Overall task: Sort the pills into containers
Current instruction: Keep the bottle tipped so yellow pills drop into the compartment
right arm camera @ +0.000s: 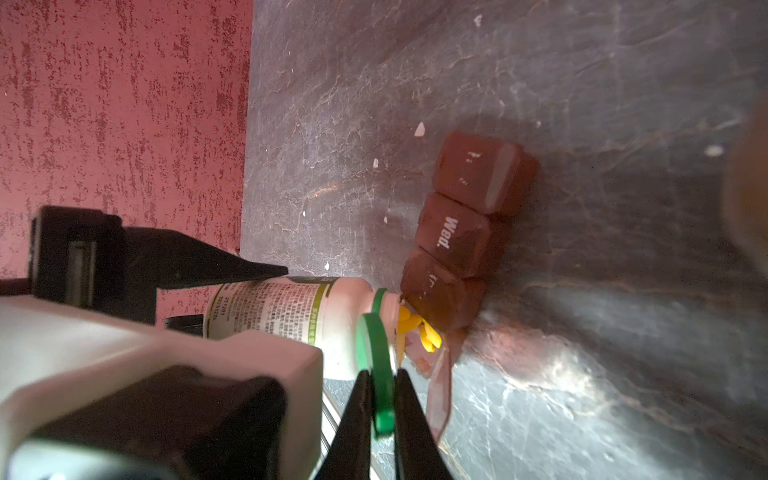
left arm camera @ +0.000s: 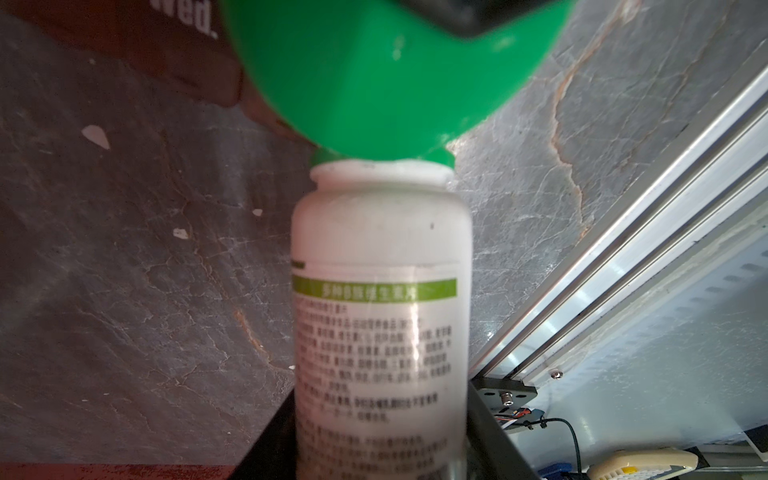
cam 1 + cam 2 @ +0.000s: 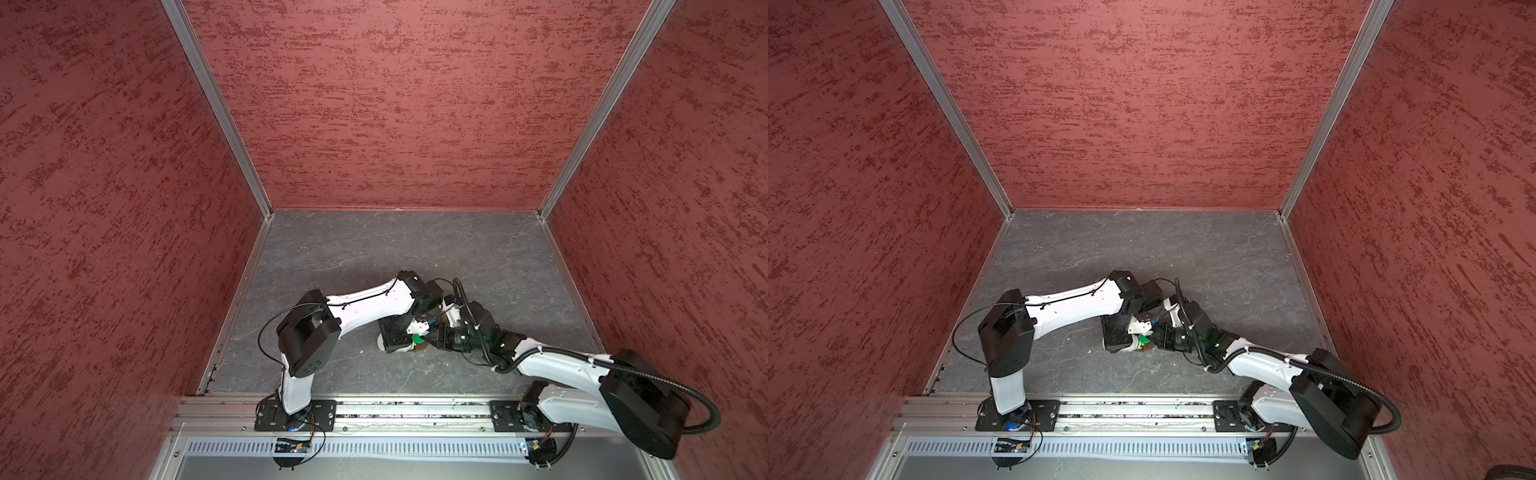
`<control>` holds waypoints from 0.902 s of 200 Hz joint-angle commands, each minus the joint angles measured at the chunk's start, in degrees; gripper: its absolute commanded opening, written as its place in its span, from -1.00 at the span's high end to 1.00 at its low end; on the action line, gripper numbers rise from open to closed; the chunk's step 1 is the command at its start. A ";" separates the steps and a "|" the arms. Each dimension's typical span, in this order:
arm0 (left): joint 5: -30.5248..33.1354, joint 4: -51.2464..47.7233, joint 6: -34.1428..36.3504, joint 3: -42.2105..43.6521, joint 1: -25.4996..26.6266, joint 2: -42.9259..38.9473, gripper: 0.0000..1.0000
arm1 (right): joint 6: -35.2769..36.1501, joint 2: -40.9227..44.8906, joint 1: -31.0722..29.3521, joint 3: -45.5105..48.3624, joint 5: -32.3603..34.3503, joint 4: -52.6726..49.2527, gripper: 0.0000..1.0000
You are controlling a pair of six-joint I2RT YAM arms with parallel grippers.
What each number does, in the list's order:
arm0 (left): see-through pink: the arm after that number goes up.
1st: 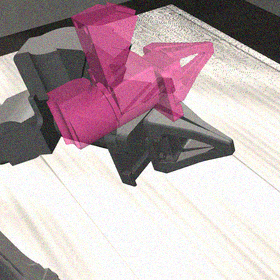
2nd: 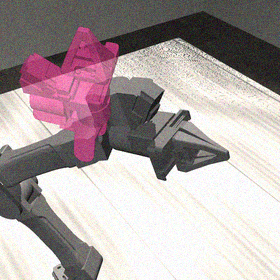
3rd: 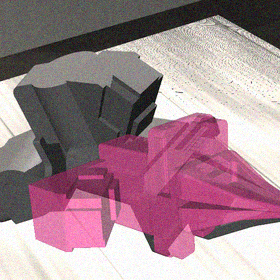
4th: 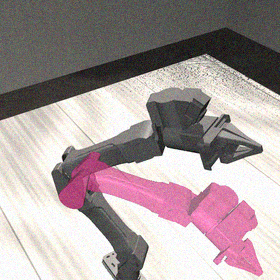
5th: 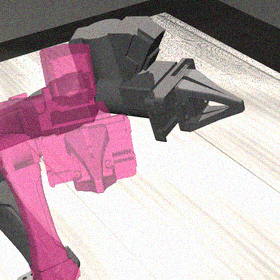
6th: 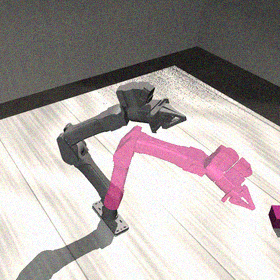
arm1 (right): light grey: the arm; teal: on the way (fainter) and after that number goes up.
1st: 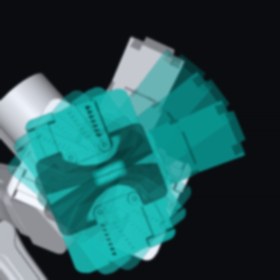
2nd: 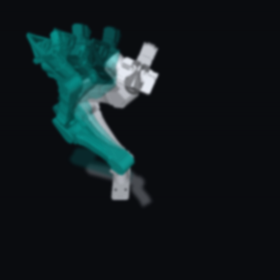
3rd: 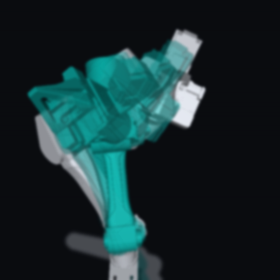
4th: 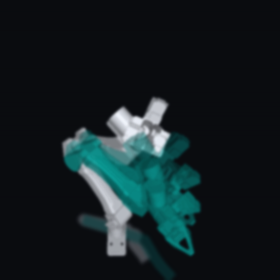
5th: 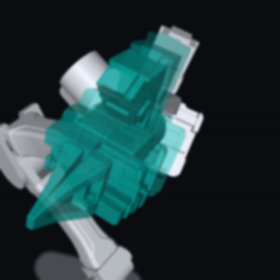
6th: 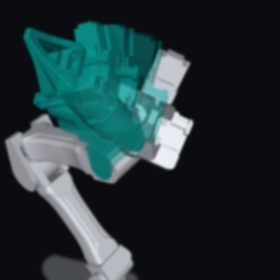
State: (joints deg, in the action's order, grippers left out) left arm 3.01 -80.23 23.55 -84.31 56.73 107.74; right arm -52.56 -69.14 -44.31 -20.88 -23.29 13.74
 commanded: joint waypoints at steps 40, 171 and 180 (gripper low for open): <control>-1.95 6.87 -1.13 2.56 0.38 -3.92 1.00 | 1.51 2.33 -0.55 -1.98 0.08 -3.25 0.73; -1.95 12.79 -2.59 10.21 0.55 -8.77 1.00 | 2.71 4.20 -0.59 -3.70 0.58 -8.36 0.64; -2.03 13.06 -2.72 10.71 0.53 -9.03 1.00 | 2.67 4.33 -0.59 -3.72 0.68 -8.38 0.64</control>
State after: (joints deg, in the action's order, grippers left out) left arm 1.56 -69.91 21.87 -74.54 56.97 100.42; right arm -50.50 -66.00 -44.34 -22.28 -23.27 6.04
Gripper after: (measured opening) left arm 0.503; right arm 0.179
